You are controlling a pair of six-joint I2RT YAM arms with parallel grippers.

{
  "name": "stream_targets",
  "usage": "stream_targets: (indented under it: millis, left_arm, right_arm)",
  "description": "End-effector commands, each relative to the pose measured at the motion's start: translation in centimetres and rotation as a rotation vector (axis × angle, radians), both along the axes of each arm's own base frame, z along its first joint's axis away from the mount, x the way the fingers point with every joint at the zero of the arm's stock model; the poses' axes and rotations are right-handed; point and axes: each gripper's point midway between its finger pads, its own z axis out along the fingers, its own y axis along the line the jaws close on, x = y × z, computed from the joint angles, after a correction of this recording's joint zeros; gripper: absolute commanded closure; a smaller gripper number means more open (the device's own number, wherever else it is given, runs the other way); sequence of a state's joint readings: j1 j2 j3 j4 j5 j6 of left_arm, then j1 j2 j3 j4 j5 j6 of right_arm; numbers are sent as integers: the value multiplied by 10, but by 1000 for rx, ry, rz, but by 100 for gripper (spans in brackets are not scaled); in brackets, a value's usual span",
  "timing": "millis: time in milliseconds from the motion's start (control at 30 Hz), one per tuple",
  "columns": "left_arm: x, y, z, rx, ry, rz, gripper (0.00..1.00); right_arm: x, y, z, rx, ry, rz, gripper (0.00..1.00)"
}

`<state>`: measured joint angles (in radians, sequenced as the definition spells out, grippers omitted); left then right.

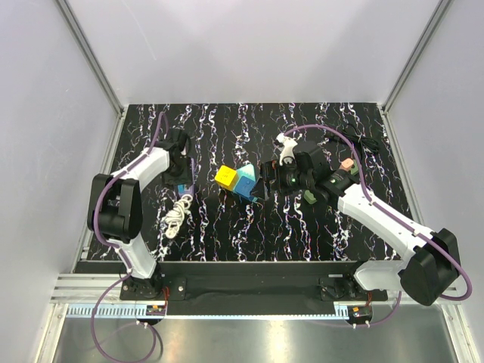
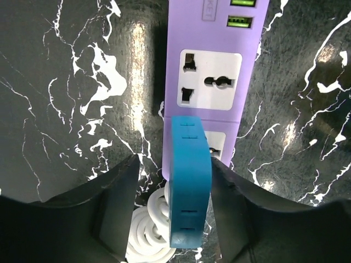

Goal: Insert the plug

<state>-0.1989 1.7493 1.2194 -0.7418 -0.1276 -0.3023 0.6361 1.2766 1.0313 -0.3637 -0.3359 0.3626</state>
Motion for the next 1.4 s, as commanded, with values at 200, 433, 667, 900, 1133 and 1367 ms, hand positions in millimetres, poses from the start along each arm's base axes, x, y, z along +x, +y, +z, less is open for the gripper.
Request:
stream_targets:
  millis: [200,433,667,900,1133,1367]
  left_arm:
    - [16,-3,34,-8,-45,-37,38]
    - [25,-13,73,-35,-128,-68,20]
    - [34,-61,182,-132,-413,-255,1]
    - [-3,-136,253,-428,-623,-502,1]
    - [-48,-150,288,-593,-781,-639,1]
    - [-88,-146,309,-670,-912,-705,1]
  right_arm:
    - [5,3,20,44,-50,3,1]
    - [9,2,22,33,-46,-24,0]
    - [17,-20,30,48,8,-254,0]
    - [15,-68,53,-16,-56,-458,0]
    - [13,-106,115,1,-227,-577,0]
    - [5,-119,137,71,-276,-623,0]
